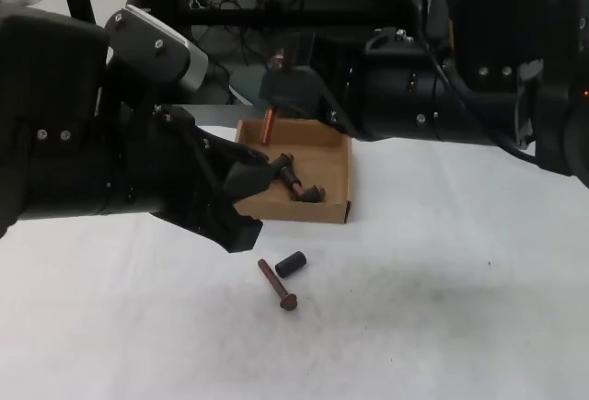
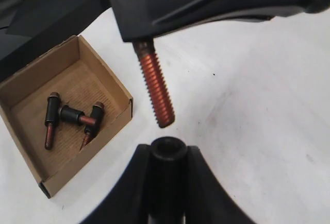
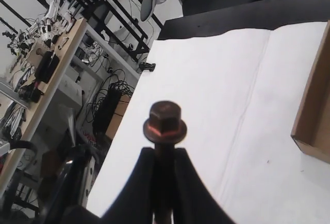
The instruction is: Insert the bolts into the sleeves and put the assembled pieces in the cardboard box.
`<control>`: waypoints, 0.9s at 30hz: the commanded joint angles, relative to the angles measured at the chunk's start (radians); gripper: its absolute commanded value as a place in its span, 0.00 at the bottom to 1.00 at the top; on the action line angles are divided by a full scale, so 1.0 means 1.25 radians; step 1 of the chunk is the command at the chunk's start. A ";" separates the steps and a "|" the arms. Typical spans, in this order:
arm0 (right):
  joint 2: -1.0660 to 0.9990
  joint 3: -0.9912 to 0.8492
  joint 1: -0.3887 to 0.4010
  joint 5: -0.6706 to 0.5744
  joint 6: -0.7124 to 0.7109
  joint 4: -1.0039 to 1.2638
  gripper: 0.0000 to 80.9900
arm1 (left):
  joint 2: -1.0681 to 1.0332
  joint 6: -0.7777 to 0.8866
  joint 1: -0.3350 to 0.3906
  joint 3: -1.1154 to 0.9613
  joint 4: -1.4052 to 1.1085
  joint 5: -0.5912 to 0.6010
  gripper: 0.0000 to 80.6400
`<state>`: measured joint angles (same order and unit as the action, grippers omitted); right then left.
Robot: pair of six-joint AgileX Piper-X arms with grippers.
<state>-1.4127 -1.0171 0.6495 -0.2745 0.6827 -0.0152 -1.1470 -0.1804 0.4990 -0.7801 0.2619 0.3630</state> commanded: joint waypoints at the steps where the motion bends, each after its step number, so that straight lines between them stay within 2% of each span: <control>1: 0.012 -0.010 0.001 -0.007 -0.006 -0.002 0.01 | 0.010 0.000 0.000 -0.001 -0.017 0.000 0.02; 16: 0.012 -0.010 0.030 0.005 -0.008 -0.019 0.01 | 0.010 0.038 0.000 -0.003 -0.017 0.000 0.02; 22: 0.022 -0.010 0.065 0.105 -0.060 -0.019 0.01 | 0.010 0.038 0.000 -0.003 -0.017 0.000 0.02; 27: 0.026 -0.010 0.092 0.147 -0.073 -0.030 0.01 | 0.010 0.036 0.000 -0.003 -0.017 -0.002 0.02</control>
<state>-1.3994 -1.0171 0.7461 -0.0948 0.6001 -0.0590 -1.1470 -0.1381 0.4990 -0.7801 0.2608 0.3630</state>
